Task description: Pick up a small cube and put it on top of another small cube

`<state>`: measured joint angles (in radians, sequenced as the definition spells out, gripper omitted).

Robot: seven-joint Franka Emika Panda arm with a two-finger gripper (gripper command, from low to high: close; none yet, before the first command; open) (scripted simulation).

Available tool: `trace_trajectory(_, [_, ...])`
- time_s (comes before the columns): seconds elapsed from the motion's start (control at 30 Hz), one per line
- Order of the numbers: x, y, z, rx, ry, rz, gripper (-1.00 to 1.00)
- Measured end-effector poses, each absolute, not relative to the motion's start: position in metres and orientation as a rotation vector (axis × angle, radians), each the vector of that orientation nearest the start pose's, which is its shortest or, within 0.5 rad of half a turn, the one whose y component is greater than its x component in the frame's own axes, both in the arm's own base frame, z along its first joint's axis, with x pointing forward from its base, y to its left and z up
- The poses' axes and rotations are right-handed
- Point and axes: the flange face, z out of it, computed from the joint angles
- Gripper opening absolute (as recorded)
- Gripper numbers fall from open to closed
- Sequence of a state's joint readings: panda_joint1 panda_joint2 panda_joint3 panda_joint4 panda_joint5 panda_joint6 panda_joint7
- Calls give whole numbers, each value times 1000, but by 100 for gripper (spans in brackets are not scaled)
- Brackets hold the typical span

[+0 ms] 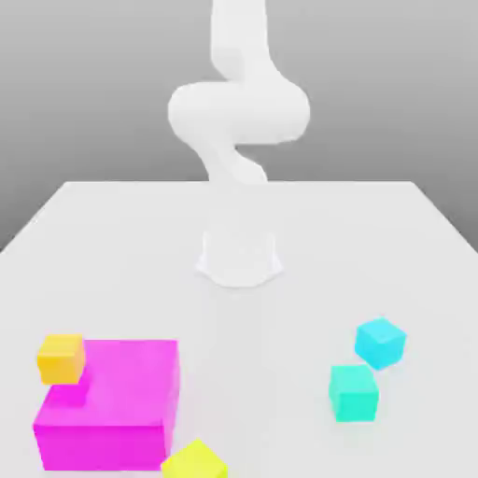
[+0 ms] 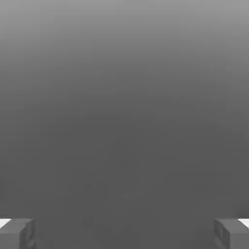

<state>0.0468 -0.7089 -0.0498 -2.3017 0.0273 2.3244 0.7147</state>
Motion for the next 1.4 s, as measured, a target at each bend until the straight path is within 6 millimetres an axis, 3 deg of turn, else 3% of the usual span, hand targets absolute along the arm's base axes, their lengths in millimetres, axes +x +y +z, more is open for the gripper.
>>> trace_trajectory(0.27, [470, -18, 557, -2687, 719, -634, 0])
trace_trajectory(0.5, [515, -20, 438, -2824, 524, -414, 0])
trace_trajectory(0.73, [530, -27, 319, -2964, 323, -217, 0])
trace_trajectory(0.97, [519, -47, 215, -3116, 97, -31, 0])
trace_trajectory(1.1, [517, -51, 158, -3141, 54, -5, 0])
trace_trajectory(1.13, [517, -51, 144, -3141, 53, -2, -100])
trace_trajectory(1.3, [516, -51, 144, -3141, 54, 1, -100])
trace_trajectory(1.33, [516, -51, 136, -3141, 53, 2, -100])
trace_trajectory(1.4, [517, -51, 150, -3142, 51, 0, -100])
